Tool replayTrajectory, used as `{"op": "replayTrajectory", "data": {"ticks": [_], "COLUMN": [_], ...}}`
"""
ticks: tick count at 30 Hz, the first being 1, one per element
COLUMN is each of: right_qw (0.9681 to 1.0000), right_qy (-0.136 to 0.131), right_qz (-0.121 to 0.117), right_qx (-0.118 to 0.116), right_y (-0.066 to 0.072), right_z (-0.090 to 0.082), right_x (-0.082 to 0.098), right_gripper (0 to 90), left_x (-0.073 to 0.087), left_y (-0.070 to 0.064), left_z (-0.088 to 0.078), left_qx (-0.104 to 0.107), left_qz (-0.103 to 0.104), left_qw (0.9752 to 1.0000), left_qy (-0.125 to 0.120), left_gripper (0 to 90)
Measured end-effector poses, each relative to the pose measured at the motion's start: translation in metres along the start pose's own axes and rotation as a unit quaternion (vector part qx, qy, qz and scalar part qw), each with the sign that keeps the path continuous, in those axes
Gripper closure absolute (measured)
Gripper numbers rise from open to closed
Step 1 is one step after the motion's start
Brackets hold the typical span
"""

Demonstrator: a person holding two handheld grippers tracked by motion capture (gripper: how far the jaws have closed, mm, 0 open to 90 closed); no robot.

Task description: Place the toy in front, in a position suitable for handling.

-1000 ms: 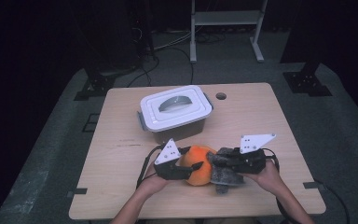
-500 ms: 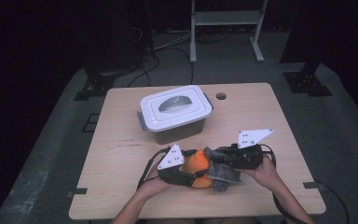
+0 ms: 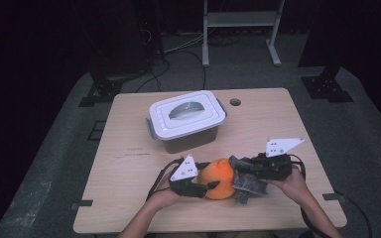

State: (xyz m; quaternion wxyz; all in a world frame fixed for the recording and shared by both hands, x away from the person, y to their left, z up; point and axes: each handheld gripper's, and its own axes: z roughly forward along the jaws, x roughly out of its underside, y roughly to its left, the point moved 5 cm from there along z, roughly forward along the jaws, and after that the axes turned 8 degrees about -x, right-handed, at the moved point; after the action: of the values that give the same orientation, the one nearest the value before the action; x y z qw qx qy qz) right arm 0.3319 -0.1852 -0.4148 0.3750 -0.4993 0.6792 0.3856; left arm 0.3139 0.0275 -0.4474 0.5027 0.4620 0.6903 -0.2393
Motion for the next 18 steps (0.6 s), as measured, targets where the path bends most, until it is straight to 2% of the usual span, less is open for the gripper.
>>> {"op": "replayTrajectory", "data": {"ticks": [2, 4, 6, 8, 11, 13, 15, 18], "right_qw": [0.9998, 0.9993, 0.999, 0.9992, 0.9998, 0.9999, 0.9999, 0.9994], "right_qy": [-0.018, -0.025, -0.027, -0.018, -0.001, -0.005, -0.011, -0.025], "right_qz": [-0.009, -0.024, -0.03, -0.034, -0.018, -0.002, -0.001, -0.015], "right_qx": [-0.006, -0.01, -0.017, -0.014, -0.011, -0.014, -0.012, -0.018], "right_y": [0.005, 0.009, 0.01, 0.008, 0.002, -0.001, 0.0, 0.007], "right_z": [-0.002, 0.001, 0.006, 0.012, 0.017, 0.017, 0.014, 0.01], "right_x": [-0.011, -0.023, -0.031, -0.03, -0.014, -0.005, -0.005, -0.017], "right_gripper": [77.0, 76.9, 76.9, 76.9, 76.9, 76.9, 76.8, 76.9], "left_x": [-0.004, -0.007, -0.009, -0.008, -0.004, -0.004, -0.005, -0.008], "left_y": [-0.005, -0.007, -0.006, -0.002, 0.003, 0.003, 0.002, -0.003], "left_z": [0.001, 0.001, -0.001, -0.005, -0.008, -0.008, -0.006, -0.003], "left_qx": [-0.003, -0.011, -0.02, -0.029, -0.035, -0.032, -0.028, -0.028], "left_qz": [0.009, 0.027, 0.027, 0.021, 0.008, 0.007, 0.009, 0.015], "left_qw": [1.0, 0.9996, 0.9994, 0.9993, 0.9993, 0.9994, 0.9995, 0.9994], "left_qy": [0.001, 0.005, 0.005, 0.005, 0.008, 0.01, 0.014, 0.015], "left_gripper": [36.9, 37.4, 38.0, 38.5, 38.9, 38.7, 38.7, 38.4]}}
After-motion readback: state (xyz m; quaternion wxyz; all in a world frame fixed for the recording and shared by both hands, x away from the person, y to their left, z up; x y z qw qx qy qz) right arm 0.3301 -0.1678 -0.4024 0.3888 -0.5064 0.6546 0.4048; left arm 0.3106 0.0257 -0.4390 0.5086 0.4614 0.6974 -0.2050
